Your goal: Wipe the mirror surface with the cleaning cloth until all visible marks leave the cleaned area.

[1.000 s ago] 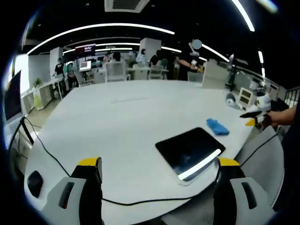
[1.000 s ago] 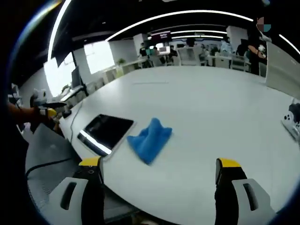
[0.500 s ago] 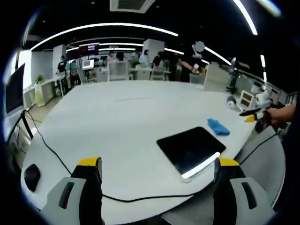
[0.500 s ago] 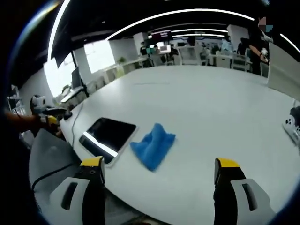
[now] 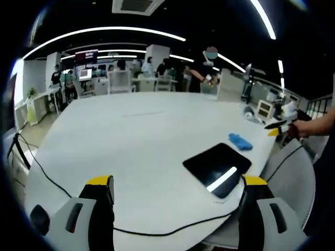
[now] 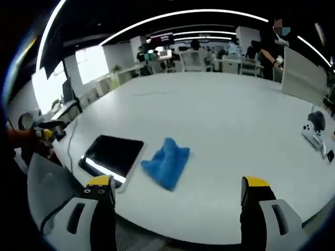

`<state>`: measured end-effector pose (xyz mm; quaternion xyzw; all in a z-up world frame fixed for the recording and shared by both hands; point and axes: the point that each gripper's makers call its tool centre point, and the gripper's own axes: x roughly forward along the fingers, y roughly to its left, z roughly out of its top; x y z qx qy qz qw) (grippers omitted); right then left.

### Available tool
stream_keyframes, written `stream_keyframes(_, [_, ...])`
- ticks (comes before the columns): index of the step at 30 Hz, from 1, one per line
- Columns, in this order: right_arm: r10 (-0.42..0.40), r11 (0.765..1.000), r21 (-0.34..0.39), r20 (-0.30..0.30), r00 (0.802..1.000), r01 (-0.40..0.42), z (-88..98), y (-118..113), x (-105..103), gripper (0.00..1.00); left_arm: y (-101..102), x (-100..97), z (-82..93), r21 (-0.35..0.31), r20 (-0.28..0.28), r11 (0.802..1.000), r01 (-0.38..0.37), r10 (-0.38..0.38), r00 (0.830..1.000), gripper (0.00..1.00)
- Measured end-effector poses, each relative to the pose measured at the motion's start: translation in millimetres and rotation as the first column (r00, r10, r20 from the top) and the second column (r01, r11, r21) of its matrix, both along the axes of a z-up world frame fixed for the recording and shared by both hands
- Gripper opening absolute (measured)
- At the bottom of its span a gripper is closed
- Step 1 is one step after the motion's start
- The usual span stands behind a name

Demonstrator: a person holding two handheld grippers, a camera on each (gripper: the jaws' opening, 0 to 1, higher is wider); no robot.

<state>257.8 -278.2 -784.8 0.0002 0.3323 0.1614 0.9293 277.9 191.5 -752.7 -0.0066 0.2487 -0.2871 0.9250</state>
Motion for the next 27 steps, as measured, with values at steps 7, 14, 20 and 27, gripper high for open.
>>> stream_keyframes(7, [0.163, 0.987, 0.0, 0.056, 0.985, -0.163, -0.9, 16, 12, 1.0, 9, 6.2, 20.2, 0.02, 0.064, 0.993, -0.118, 0.116, 0.991, 1.0])
stream_keyframes(14, [0.107, 0.994, 0.034, 0.038, 0.994, -0.108, 2.2, 5, 25, 1.0, 10, -6.2, 9.5, 0.028, 0.043, 0.991, -0.133, 0.132, 0.99, 1.0])
stream_keyframes(20, [0.095, 0.995, 0.028, 0.032, 0.995, -0.096, 3.9, 0, 25, 1.0, 13, -5.1, 13.6, 0.037, 0.055, 0.99, -0.136, 0.134, 0.989, 1.0])
stream_keyframes(27, [0.094, 0.995, 0.023, -0.016, 0.995, -0.093, -4.8, 0, 11, 0.98, 15, -3.1, 13.6, 0.029, 0.059, 0.989, -0.146, 0.145, 0.988, 1.0])
